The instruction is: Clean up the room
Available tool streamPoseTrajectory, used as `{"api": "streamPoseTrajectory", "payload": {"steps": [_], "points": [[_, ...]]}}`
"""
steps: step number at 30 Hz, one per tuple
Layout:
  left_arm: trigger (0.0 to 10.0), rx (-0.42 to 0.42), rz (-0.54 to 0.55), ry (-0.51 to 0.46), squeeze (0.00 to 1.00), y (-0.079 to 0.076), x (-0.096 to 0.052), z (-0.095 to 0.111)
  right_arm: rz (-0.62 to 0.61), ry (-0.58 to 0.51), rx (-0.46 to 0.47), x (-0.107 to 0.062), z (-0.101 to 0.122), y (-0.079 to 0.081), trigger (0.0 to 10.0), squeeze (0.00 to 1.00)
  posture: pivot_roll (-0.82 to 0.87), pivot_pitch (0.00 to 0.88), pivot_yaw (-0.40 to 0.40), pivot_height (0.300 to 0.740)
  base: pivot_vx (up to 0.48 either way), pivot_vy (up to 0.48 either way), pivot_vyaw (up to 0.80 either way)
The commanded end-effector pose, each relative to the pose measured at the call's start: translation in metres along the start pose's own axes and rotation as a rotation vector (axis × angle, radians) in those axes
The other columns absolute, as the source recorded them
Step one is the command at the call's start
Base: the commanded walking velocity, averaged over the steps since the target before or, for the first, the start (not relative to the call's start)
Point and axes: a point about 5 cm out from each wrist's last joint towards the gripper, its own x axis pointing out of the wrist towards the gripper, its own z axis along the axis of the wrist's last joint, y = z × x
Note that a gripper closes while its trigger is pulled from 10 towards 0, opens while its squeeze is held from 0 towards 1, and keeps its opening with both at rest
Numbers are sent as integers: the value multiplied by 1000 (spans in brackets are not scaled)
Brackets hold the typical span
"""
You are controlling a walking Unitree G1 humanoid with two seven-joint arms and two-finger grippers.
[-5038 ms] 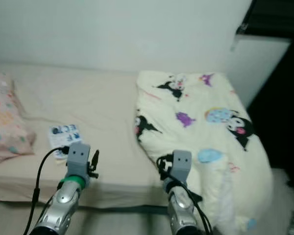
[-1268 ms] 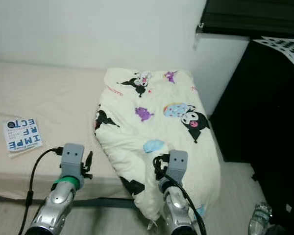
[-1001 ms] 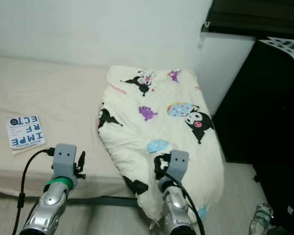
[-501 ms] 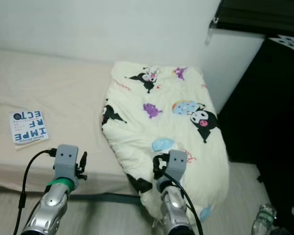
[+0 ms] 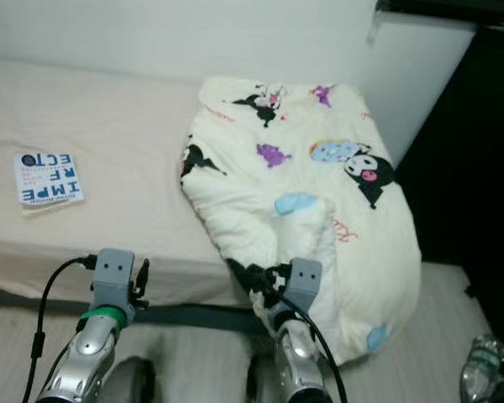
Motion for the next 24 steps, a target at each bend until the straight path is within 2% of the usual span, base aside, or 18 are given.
{"api": "streamPoseTrajectory", "payload": {"steps": [1, 9, 16, 19, 20, 21, 24], "points": [[10000, 9, 13, 5, 0, 3, -2, -2, -6, -38, 16, 2, 7, -1, 10000, 0, 0, 0, 3, 595, 0, 0, 0], [10000, 27, 43, -2, 0, 11, -4, -4, 15, -93, 41, 8, 19, 3, 10000, 0, 12, 0, -8, 580, 0, 0, 0], [10000, 37, 77, -42, 0, 24, -22, -8, -44, -203, 83, 27, 57, -6, 10000, 0, 44, 0, -32, 575, 0, 0, 0], [10000, 39, 80, -53, 0, 27, -25, -7, -54, -216, 100, 30, 62, -8, 10000, 0, 44, 0, -32, 575, 0, 0, 0], [10000, 40, 86, -63, 0, 32, -28, -8, -66, -239, 121, 34, 71, -11, 10000, 302, 53, 0, -40, 575, 0, 0, 0], [10000, 39, 92, -71, 0, 38, -33, -9, -76, -261, 143, 38, 81, -14, 10000, 1000, 60, 0, -45, 575, 0, 0, 0], [10000, 40, 96, -76, 0, 43, -37, -10, -79, -282, 154, 41, 90, -17, 10000, 1000, 65, 0, -49, 575, 0, 0, 0]]}}
